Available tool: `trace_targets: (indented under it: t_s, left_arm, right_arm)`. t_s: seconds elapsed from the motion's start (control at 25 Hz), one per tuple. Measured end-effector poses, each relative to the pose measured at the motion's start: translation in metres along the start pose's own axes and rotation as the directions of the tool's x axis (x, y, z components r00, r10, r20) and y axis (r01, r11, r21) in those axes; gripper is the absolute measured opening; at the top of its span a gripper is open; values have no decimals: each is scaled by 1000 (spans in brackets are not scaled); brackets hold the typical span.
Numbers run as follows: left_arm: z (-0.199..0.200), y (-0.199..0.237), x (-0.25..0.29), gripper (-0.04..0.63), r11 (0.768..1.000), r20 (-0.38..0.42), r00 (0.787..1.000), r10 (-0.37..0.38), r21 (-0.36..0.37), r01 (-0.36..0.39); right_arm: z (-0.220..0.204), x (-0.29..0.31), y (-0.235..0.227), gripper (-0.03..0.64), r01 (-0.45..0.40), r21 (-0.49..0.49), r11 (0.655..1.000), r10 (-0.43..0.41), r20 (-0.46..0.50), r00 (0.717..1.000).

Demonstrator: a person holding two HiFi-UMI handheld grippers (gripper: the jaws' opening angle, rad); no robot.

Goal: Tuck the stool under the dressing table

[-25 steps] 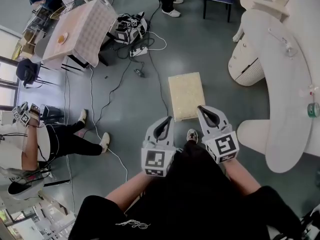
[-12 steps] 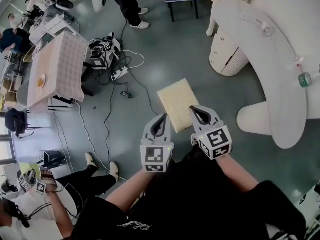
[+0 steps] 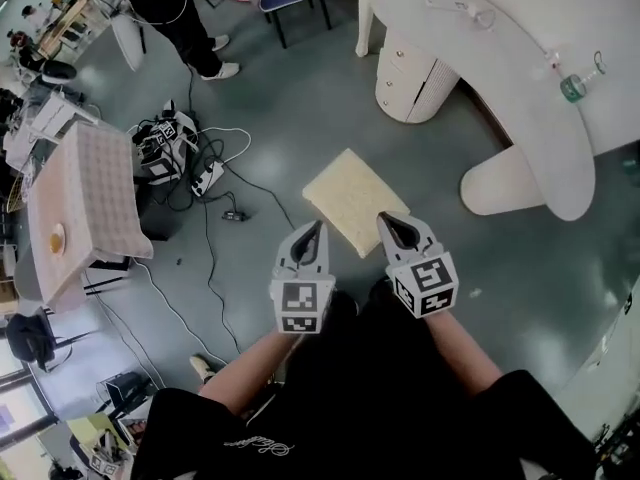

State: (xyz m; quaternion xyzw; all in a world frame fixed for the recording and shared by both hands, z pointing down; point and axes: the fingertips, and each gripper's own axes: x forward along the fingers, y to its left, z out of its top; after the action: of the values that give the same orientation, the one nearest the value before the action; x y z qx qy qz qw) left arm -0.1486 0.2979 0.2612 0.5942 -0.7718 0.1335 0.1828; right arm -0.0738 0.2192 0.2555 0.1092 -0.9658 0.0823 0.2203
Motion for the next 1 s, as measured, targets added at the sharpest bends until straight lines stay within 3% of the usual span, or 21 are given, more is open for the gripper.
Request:
trace_targets:
  t_s: [0.48,1.0]
  left_arm:
    - [-7,-40,43,6,997,-72,995,-71,31,73]
    - [-18,-88,82,6,999,-197,980,-41,4,42]
  right_arm:
    - [-36,-28,-46,6,91,99,991,-86,-55,995]
    - [-70,-50,-100,6,17,131,991,-7,-73,997]
